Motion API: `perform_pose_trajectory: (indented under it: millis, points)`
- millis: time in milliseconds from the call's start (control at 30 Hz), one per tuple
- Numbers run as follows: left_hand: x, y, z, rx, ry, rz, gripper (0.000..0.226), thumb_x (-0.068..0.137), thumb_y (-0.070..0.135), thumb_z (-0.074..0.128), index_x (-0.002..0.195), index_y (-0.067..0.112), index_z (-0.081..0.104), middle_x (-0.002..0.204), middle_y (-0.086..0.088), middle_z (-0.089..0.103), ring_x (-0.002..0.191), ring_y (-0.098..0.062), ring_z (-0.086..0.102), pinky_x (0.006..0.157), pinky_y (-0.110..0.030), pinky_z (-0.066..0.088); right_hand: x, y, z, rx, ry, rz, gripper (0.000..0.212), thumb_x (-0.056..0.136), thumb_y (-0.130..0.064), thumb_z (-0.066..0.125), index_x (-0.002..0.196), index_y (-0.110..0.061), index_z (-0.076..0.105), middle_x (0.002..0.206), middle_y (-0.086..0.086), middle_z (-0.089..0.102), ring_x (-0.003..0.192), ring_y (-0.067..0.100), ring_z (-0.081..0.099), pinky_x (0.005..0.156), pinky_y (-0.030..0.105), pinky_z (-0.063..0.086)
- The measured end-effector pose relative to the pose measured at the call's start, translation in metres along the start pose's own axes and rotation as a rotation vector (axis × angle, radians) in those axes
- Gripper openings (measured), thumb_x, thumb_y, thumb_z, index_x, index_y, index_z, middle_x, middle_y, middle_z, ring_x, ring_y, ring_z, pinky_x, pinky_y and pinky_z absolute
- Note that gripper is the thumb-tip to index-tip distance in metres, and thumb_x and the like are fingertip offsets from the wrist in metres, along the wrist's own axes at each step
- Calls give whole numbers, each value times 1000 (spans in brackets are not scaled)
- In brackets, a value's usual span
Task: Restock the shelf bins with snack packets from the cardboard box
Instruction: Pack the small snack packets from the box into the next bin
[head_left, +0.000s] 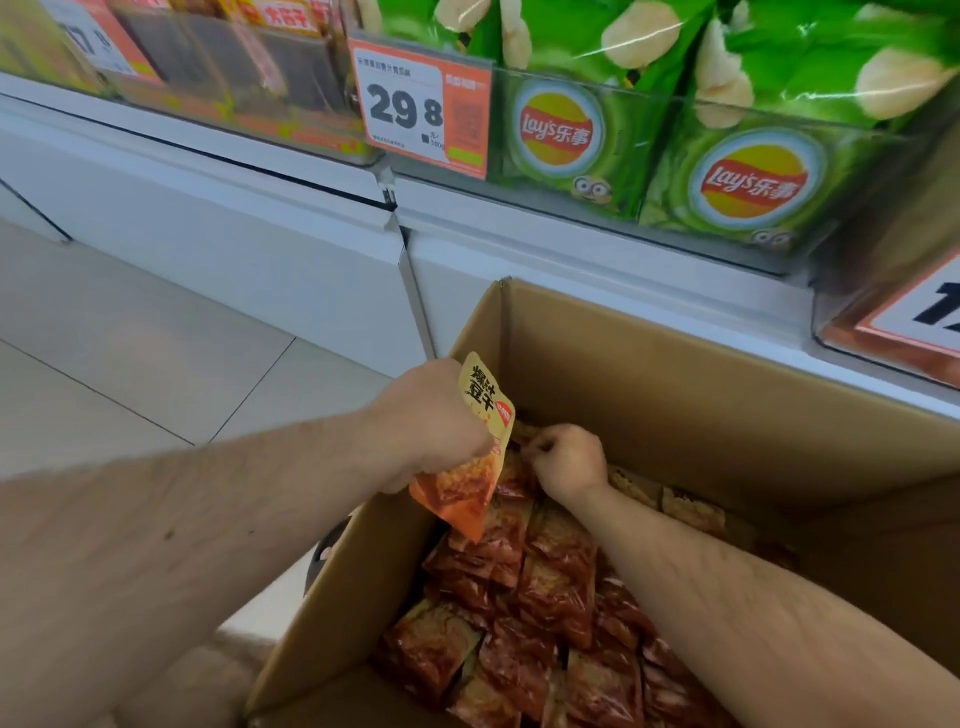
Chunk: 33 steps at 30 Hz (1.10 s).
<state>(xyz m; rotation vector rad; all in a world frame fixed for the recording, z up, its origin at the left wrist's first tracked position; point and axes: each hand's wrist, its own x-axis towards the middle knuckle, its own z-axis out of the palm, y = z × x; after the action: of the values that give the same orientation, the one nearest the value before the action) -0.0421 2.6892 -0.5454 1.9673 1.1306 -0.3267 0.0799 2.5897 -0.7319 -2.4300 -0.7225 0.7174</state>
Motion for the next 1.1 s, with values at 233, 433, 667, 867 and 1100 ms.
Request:
perform_pose_trajectory:
  millis: [233, 433, 667, 867, 1100]
  points:
    - [-13, 6, -6, -427, -212, -162, 24, 90, -5, 58, 112, 1, 56, 98, -19, 69, 82, -32, 69, 60, -36, 56, -85, -11, -92, 122, 200, -118, 15, 100, -23, 51, 88, -14, 50, 81, -2, 62, 74, 18, 59, 63, 29, 39]
    - [-39, 18, 2, -675, -269, -259, 26, 92, 2, 49, 118, 0, 49, 99, -22, 65, 78, -36, 66, 64, -43, 56, -167, -11, -147, 82, 274, -428, 5, 100, -22, 52, 102, -18, 50, 118, -4, 66, 109, 13, 61, 90, 14, 48]
    - [-74, 49, 16, -881, -446, -48, 45, 94, 36, 45, 123, 9, 67, 117, -18, 70, 109, -39, 66, 96, -55, 50, -199, -9, -178, -262, 338, -926, 15, 95, -23, 51, 98, -10, 57, 133, 12, 61, 120, 20, 60, 116, 36, 34]
    - [-98, 58, 25, -797, -366, 293, 25, 93, 0, 60, 116, 7, 68, 104, -13, 75, 96, -28, 72, 81, -39, 56, -219, -22, -203, -343, 410, -1012, 13, 71, -20, 66, 81, -13, 71, 127, 3, 66, 105, 18, 62, 108, 41, 40]
    - [-117, 75, 21, -672, -246, 529, 37, 88, -7, 66, 115, 17, 62, 104, -5, 75, 101, -25, 71, 94, -45, 54, -226, -55, -264, 267, 318, -299, 57, 75, -30, 82, 122, -34, 50, 102, -17, 61, 59, -1, 54, 62, 18, 46]
